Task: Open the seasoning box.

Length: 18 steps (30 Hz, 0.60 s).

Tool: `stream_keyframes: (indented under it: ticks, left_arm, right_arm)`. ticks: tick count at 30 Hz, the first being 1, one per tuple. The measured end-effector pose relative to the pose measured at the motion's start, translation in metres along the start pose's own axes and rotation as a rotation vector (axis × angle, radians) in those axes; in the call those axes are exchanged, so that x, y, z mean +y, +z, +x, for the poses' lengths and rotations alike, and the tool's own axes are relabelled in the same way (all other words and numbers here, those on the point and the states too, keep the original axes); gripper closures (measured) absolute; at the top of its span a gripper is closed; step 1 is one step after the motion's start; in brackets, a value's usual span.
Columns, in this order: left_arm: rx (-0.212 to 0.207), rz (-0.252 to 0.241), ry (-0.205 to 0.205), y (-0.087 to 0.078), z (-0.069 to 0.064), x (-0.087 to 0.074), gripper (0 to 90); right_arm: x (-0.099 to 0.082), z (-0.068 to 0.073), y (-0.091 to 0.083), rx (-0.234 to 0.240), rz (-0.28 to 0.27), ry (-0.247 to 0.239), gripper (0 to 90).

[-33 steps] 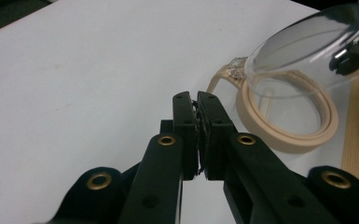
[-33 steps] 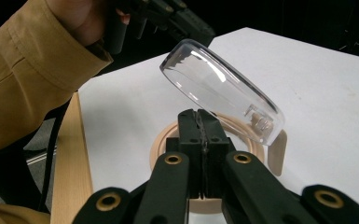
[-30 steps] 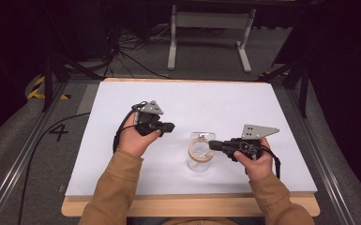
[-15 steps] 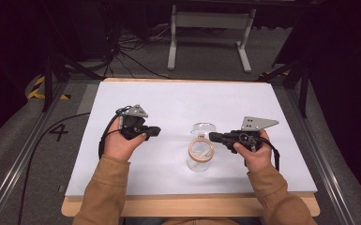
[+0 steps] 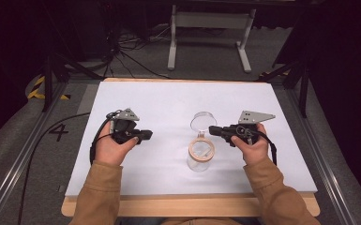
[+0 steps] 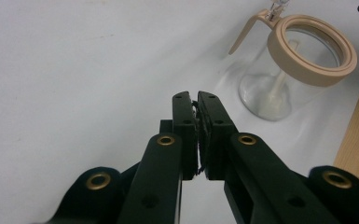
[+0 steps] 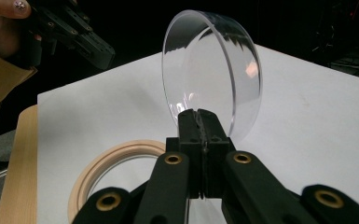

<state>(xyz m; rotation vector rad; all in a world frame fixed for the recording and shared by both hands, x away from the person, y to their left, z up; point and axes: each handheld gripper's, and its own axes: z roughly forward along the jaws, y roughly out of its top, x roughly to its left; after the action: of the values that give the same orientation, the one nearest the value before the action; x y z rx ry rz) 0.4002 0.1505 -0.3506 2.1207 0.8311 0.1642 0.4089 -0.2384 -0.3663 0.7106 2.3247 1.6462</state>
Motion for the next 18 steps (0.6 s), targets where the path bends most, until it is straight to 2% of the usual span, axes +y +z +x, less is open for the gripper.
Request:
stream_keyframes:
  ticks: [5, 7, 9, 11, 13, 15, 16, 17, 18]
  left_arm:
    - [-0.002, -0.001, -0.001, 0.001, 0.000, 0.000, 85.0]
    - [-0.017, 0.001, -0.010, 0.000, 0.000, 0.000, 84.3]
    - [-0.028, -0.003, -0.007, -0.002, 0.001, 0.001, 83.2]
    - [-0.028, -0.005, -0.010, -0.003, 0.002, 0.000, 81.3]
    - [-0.024, -0.001, -0.020, -0.004, 0.004, -0.001, 80.8]
    - [-0.006, 0.011, -0.020, -0.004, 0.008, -0.002, 79.6]
    - [0.007, 0.009, -0.023, -0.004, 0.010, -0.003, 79.0]
    - [0.010, 0.019, -0.045, -0.004, 0.011, -0.004, 78.5]
    - [0.019, 0.015, -0.049, -0.004, 0.013, -0.004, 78.4]
  right_arm:
    - [0.005, 0.004, -0.005, 0.008, -0.009, -0.017, 90.0]
    - [0.009, 0.006, -0.010, 0.008, -0.008, -0.032, 90.0]
    - [0.014, 0.006, -0.018, 0.016, -0.003, -0.044, 84.6]
    - [0.019, 0.003, -0.027, -0.006, 0.032, -0.074, 77.1]
    - [0.022, -0.003, -0.040, -0.056, 0.050, -0.091, 73.1]
    - [0.022, -0.009, -0.050, -0.111, 0.059, -0.089, 67.9]
    - [0.021, -0.015, -0.056, -0.150, 0.086, -0.084, 66.3]
    - [0.020, -0.018, -0.059, -0.169, 0.095, -0.077, 64.6]
    - [0.017, -0.024, -0.064, -0.190, 0.100, -0.057, 61.9]
